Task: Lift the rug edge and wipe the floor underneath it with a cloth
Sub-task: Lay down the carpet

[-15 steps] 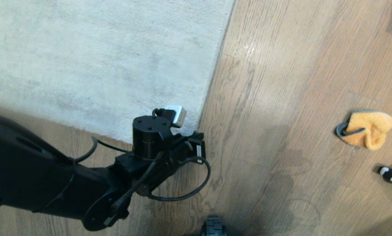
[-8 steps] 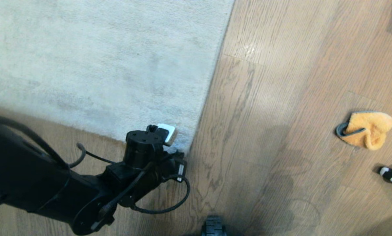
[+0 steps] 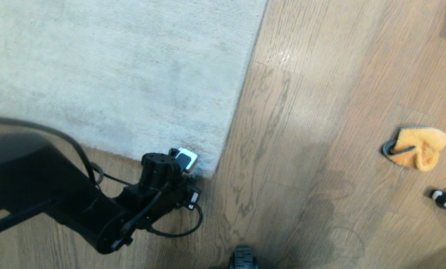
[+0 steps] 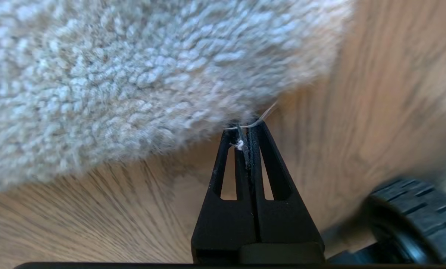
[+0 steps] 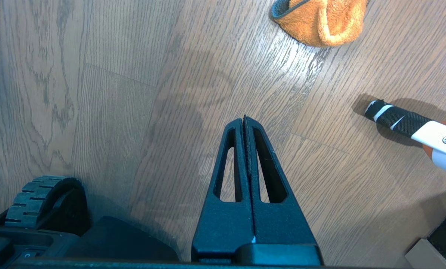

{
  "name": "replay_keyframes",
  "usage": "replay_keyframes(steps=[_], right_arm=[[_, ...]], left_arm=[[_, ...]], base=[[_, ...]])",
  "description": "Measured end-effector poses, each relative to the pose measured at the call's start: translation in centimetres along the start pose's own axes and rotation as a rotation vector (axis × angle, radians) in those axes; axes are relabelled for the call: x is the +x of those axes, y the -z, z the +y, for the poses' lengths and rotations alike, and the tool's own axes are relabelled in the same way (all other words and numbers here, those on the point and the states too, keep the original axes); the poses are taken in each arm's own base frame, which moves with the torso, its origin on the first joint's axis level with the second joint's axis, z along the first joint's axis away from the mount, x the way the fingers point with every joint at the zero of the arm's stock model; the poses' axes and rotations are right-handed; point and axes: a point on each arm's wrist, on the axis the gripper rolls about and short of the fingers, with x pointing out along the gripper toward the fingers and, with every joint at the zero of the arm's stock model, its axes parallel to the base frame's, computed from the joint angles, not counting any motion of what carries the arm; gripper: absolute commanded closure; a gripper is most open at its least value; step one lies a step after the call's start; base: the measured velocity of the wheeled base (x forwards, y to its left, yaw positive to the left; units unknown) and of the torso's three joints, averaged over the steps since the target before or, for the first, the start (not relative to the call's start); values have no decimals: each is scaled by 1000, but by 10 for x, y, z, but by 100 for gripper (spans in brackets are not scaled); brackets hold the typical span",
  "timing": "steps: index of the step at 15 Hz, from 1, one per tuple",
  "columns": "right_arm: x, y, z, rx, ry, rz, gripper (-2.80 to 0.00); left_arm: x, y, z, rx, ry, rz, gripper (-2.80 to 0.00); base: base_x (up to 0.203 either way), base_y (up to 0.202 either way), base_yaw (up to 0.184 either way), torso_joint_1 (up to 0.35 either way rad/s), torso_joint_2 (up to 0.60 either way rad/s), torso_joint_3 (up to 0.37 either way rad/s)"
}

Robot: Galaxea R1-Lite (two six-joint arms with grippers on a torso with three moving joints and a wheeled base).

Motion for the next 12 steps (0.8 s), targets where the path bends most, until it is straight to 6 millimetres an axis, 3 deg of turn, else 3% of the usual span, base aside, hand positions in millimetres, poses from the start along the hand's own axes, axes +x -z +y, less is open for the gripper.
replay_keyframes(steps=[4,7,12], right_arm=[[0,0,0,0,0,0,0],[0,0,0,0,0,0,0],[0,0,0,0,0,0,0]], left_arm=[[6,-1,15,-6,2,-21,0],[4,-1,15,-44,25,-30,0],[-32,-7,-24,-199,131,-47,0]], base=[[0,0,0,0,0,0],[0,0,0,0,0,0],[0,0,0,0,0,0]])
